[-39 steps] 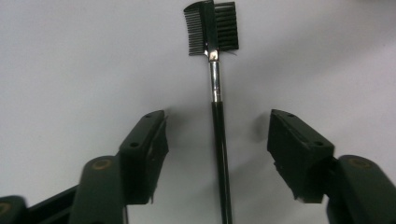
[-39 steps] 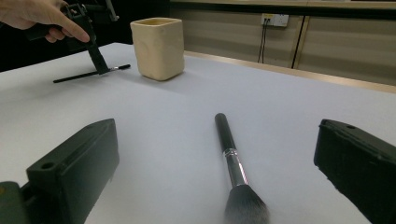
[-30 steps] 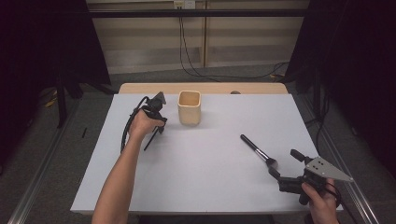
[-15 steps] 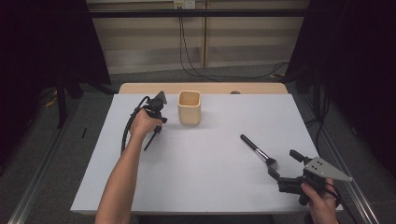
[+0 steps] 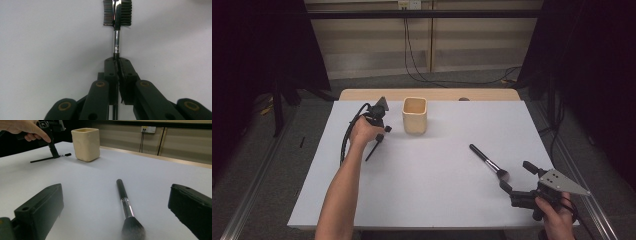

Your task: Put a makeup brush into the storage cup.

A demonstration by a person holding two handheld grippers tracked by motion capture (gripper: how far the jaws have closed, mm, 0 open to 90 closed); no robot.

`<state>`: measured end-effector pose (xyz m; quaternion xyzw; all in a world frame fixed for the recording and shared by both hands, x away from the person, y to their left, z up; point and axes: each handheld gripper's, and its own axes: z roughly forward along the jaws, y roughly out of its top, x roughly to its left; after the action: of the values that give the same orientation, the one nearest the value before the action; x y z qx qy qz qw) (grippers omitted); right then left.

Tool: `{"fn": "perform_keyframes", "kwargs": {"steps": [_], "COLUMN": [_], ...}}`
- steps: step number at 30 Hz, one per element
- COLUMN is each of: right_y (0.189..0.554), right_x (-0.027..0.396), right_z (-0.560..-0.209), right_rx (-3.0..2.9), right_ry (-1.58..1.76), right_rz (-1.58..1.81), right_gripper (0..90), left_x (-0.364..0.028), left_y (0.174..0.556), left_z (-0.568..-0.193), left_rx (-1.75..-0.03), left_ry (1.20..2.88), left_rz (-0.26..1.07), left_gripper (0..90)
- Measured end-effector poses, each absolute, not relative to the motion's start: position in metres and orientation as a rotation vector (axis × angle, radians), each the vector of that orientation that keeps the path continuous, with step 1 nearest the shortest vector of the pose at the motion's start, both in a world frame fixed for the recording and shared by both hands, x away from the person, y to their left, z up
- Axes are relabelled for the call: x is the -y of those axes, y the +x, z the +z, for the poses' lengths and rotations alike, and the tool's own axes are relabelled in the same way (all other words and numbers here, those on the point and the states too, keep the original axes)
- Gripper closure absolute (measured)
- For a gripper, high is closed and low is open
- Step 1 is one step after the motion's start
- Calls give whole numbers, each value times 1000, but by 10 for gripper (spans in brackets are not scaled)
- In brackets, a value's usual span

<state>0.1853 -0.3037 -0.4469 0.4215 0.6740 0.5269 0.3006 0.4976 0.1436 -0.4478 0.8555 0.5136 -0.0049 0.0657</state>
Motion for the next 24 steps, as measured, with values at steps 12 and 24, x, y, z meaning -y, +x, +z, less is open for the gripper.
{"fn": "perform_keyframes", "kwargs": {"steps": [12,24], "right_y": [186,186], "right_x": [304,304], "right_z": [-447,-447], "right_rx": [-1786,-1788], "right_ry": [1126,1122], "right_rz": [1398,1398], "right_gripper": [0,0], "left_x": [-154,-167], "left_y": [495,487], "left_z": [-436,-421], "left_rx": [-1569,-1515], "left_ry": [2505,2420], "left_rz": [-15,29], "left_gripper": [860,860]}}
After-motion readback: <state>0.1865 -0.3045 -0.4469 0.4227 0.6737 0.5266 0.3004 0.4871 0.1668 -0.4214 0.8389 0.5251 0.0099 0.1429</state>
